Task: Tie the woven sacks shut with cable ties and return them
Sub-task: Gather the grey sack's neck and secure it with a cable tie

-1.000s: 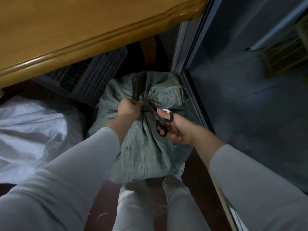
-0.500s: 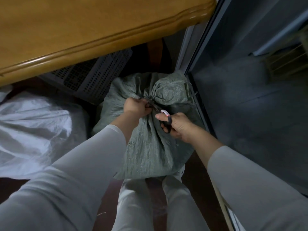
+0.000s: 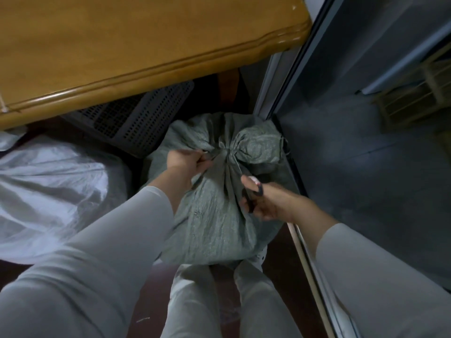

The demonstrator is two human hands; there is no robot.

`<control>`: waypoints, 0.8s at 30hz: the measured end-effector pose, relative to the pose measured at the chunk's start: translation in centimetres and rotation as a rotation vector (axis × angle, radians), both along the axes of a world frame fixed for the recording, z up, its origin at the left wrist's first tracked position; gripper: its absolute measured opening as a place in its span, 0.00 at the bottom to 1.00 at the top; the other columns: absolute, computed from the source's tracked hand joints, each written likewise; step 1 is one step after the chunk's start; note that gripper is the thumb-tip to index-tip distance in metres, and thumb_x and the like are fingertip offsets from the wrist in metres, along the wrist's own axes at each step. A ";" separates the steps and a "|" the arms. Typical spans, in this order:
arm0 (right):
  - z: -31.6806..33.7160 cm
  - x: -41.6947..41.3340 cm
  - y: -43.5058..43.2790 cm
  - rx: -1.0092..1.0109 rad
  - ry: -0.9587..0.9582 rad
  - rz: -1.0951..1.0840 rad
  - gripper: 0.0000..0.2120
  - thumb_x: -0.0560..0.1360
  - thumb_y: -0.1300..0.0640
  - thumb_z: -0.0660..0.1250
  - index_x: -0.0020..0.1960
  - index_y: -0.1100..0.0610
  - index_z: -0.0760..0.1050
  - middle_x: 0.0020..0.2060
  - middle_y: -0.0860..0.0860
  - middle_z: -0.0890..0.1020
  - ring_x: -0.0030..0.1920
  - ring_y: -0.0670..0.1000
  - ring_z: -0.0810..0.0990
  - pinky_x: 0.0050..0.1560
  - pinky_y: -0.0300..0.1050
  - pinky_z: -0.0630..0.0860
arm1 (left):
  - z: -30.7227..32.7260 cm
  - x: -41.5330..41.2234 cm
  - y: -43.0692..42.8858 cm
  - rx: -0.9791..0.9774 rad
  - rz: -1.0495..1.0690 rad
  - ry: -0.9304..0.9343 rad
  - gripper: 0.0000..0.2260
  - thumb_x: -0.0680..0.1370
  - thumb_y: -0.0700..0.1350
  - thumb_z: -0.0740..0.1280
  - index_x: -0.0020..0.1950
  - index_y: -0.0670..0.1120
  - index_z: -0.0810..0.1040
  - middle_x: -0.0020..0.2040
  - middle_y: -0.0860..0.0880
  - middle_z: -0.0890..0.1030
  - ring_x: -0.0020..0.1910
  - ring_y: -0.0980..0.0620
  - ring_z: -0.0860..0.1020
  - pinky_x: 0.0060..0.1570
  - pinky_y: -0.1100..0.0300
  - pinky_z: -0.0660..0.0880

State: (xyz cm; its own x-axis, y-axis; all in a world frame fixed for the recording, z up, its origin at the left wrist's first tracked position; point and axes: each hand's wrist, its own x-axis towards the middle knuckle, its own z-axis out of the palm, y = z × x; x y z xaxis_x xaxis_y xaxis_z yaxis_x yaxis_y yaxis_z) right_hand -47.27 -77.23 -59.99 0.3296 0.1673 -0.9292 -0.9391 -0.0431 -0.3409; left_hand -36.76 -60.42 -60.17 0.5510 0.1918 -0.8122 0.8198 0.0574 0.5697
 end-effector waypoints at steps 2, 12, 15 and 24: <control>1.1 0.0 0.0 0.070 0.137 0.073 0.31 0.61 0.26 0.63 0.41 0.54 0.77 0.35 0.49 0.79 0.33 0.47 0.73 0.39 0.41 0.67 | 1.0 -0.1 1.0 -0.026 0.050 -0.011 0.05 0.75 0.32 0.66 0.42 0.39 0.71 0.40 0.41 0.76 0.35 0.49 0.77 0.23 0.67 0.74; 10.1 8.0 5.9 -0.330 -0.351 0.186 0.17 0.66 0.46 0.75 0.35 0.58 0.75 0.26 0.52 0.75 0.21 0.45 0.61 0.21 0.34 0.53 | 8.2 2.5 7.1 -0.053 0.145 -0.233 0.04 0.74 0.32 0.68 0.48 0.34 0.78 0.43 0.42 0.80 0.37 0.50 0.80 0.38 0.62 0.81; 12.1 11.9 10.5 -0.474 -0.544 0.243 0.24 0.64 0.46 0.77 0.26 0.56 0.65 0.21 0.51 0.66 0.19 0.47 0.60 0.23 0.39 0.55 | 9.7 4.4 11.0 -0.046 0.214 -0.303 0.03 0.73 0.31 0.68 0.46 0.35 0.79 0.42 0.42 0.80 0.36 0.51 0.80 0.40 0.62 0.81; 12.6 21.1 24.2 -0.680 -0.774 0.495 0.19 0.67 0.44 0.73 0.30 0.57 0.71 0.26 0.52 0.70 0.29 0.52 0.70 0.28 0.43 0.62 | 12.9 10.7 25.3 0.201 0.396 -0.423 0.05 0.76 0.35 0.66 0.49 0.39 0.79 0.31 0.47 0.74 0.28 0.53 0.72 0.27 0.68 0.72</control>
State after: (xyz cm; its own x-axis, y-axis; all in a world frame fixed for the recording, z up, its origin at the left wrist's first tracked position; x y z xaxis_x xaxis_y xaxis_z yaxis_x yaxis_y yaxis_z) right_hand -26.20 -53.01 -47.44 0.8912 -0.0218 -0.4531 -0.3159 -0.7468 -0.5852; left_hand -26.04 -35.09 -47.28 0.6733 0.5747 -0.4651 0.4585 0.1689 0.8725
